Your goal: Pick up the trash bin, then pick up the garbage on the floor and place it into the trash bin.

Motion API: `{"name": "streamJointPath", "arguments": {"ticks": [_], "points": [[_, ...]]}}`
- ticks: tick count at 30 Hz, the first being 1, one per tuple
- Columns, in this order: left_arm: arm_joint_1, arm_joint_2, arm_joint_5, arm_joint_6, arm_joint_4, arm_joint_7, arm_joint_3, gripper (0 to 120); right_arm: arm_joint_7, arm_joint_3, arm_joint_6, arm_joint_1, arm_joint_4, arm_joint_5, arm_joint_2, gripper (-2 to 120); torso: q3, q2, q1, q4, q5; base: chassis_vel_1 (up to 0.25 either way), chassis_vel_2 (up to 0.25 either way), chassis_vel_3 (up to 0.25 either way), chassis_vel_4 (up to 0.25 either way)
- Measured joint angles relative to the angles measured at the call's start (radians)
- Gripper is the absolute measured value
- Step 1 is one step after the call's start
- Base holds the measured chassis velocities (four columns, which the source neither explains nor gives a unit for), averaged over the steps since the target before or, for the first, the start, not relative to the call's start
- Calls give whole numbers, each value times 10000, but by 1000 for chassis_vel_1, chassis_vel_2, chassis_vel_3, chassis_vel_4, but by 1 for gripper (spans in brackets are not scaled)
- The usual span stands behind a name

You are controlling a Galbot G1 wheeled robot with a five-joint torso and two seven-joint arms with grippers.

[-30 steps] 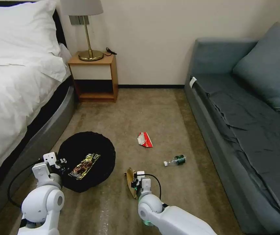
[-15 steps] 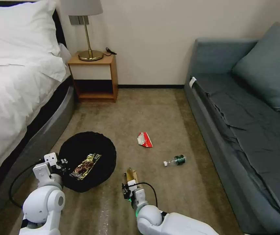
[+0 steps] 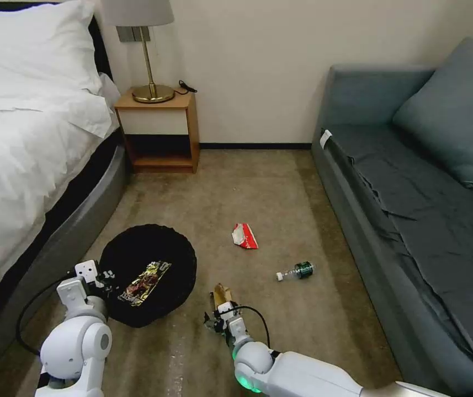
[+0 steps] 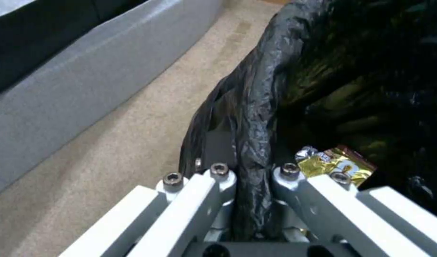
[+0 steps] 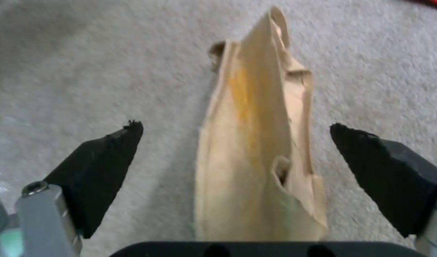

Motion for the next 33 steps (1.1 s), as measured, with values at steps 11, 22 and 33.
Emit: {"name": "streamJointPath", "arguments": {"ticks": [11,22,33], "points": [[29,10,18,3,-58,2,5,4,-330,-18,353,-31,-1105,-473,198,100,0,0,0,0,1,0,0,0,0],[46,-44,64,10,-78,0,6,4,-534,52,591,-39,-1483,-539,263,73,0,0,0,0,1,0,0,0,0],[92,-80,70,-13,-91,-9,-32,4,-548,58,627,-97,-1428,-461,223,33,0,0,0,0,0,0,0,0,0]]}}
